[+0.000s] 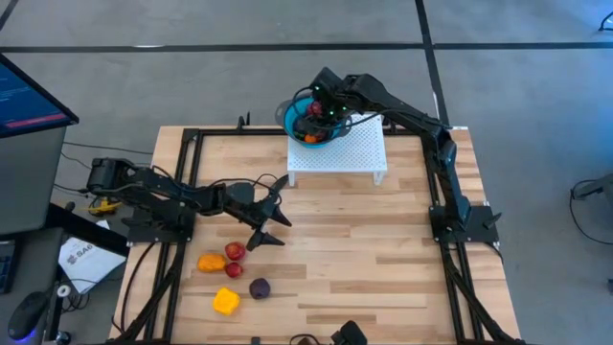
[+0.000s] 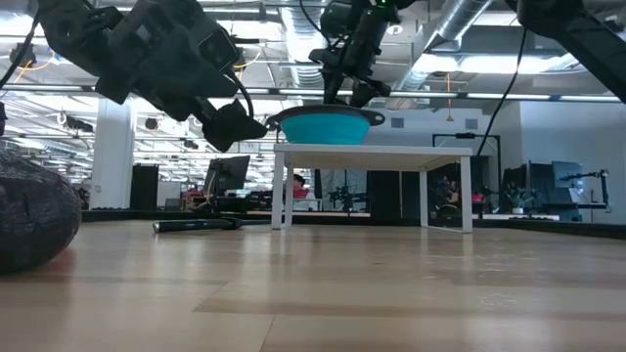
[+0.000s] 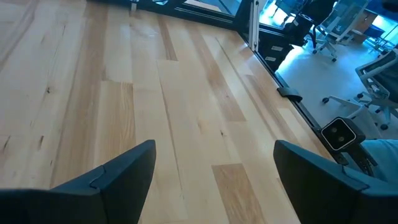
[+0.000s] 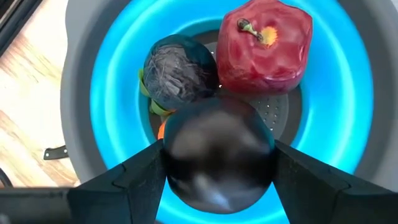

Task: Pick & Place Fruit
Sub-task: Put the black plum into the blue strainer bowl on the shelf

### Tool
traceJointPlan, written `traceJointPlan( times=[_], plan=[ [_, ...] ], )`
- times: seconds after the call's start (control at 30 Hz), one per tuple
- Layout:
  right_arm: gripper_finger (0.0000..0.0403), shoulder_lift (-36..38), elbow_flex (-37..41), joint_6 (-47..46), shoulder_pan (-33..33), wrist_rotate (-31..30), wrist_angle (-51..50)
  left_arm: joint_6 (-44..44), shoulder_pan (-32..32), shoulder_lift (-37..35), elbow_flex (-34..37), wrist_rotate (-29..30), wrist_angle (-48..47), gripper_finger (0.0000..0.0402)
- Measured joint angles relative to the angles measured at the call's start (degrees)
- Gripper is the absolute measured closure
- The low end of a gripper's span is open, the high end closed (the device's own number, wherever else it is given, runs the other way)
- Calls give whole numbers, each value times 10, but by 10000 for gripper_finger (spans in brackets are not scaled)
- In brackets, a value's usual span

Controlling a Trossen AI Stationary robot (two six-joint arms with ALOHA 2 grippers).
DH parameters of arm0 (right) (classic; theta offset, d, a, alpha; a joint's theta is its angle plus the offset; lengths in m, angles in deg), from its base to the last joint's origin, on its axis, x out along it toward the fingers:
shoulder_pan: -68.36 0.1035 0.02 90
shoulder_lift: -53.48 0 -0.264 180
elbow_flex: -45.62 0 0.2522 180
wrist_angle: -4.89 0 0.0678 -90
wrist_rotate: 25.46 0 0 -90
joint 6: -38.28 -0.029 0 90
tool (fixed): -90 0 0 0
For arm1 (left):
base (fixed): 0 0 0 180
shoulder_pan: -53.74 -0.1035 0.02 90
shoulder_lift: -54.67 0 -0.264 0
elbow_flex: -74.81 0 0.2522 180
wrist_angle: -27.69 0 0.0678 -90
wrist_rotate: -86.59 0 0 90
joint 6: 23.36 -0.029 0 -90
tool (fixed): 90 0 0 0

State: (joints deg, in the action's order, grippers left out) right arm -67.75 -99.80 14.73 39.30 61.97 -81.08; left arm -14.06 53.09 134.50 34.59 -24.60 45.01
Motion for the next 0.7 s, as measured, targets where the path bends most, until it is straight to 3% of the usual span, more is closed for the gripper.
traceJointPlan(
  times=[0.7],
  plan=[
    [134, 1, 32, 41, 0, -2, 41, 4, 0, 0, 0, 0, 0, 83]
  ],
)
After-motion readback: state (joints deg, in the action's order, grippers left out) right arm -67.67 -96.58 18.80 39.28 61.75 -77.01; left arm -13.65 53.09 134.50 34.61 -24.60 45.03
